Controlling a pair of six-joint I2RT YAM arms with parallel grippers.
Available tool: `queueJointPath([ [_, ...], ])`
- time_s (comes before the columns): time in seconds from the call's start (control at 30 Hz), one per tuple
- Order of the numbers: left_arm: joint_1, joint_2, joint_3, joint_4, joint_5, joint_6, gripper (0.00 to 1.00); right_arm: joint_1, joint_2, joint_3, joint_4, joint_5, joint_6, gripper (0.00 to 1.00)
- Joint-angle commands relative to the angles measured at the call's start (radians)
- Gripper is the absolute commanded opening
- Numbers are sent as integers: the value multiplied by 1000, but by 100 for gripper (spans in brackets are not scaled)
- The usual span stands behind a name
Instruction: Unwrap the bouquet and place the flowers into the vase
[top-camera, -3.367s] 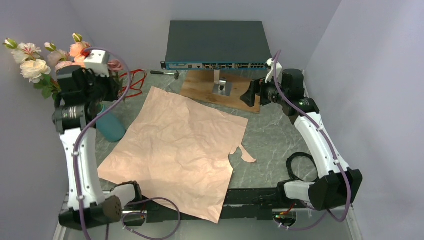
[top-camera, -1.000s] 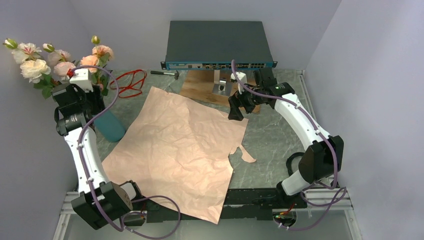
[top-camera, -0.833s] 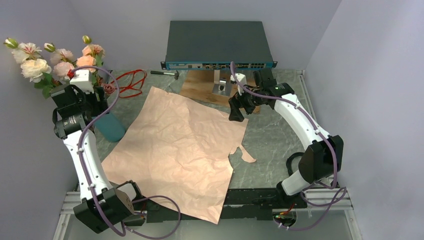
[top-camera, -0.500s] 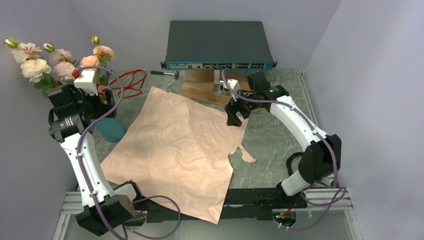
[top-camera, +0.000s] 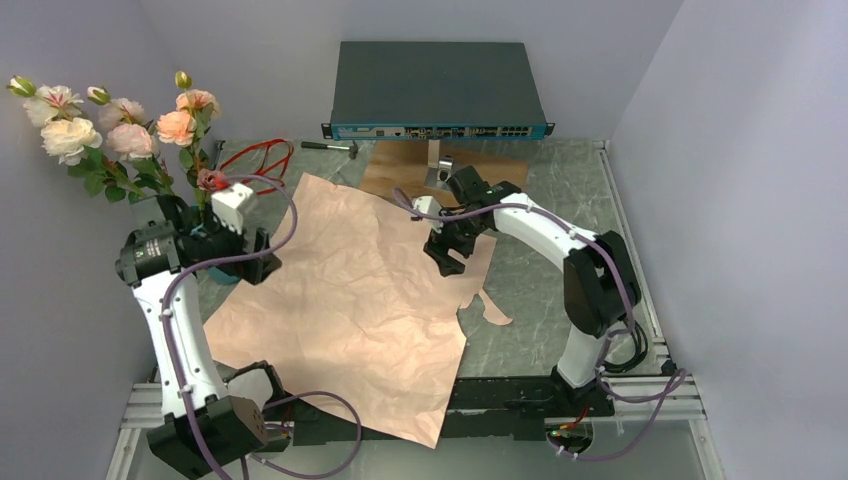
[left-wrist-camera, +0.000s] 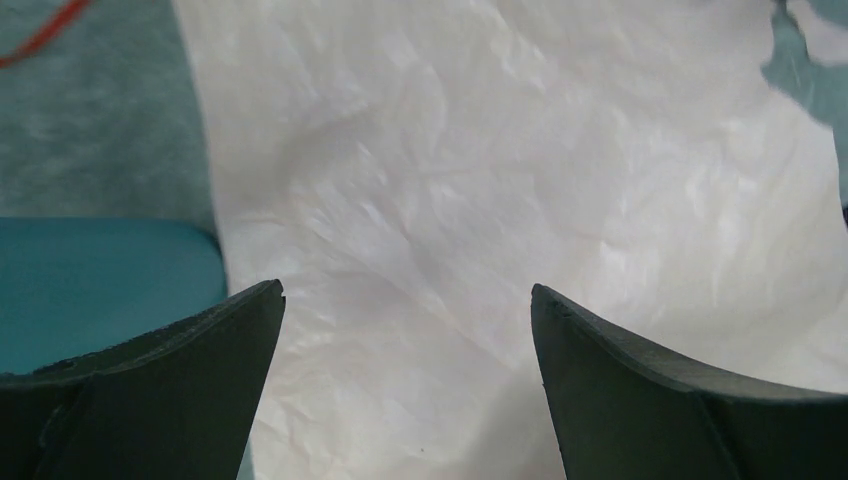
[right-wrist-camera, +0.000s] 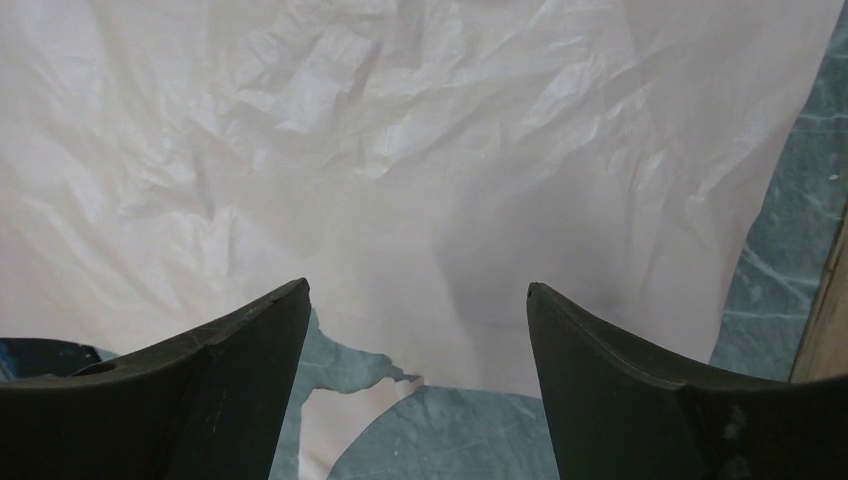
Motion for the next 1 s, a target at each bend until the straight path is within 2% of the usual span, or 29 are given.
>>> queueJointPath([
  [0.0,-40,3,-126,-93,-12,205,99,9,57,18,73,50,-55,81],
  [0.17,-142,22,-264,-21,-132,250,98,10,111,-1,98,103,-78,78],
  [0.33,-304,93,-366,130,-306,203,96,10,128,-99,160,171,-85,74],
  [0.53,-384,286,-440,318,-426,177,85,-13,163,-138,186,256,-73,67],
  [0.7,-429,454,-442,459,-468,155,71,-72,165,-159,189,300,-46,62],
  [0.97,-545,718,-302,594,-538,91,63,-139,110,-252,194,321,-48,59],
])
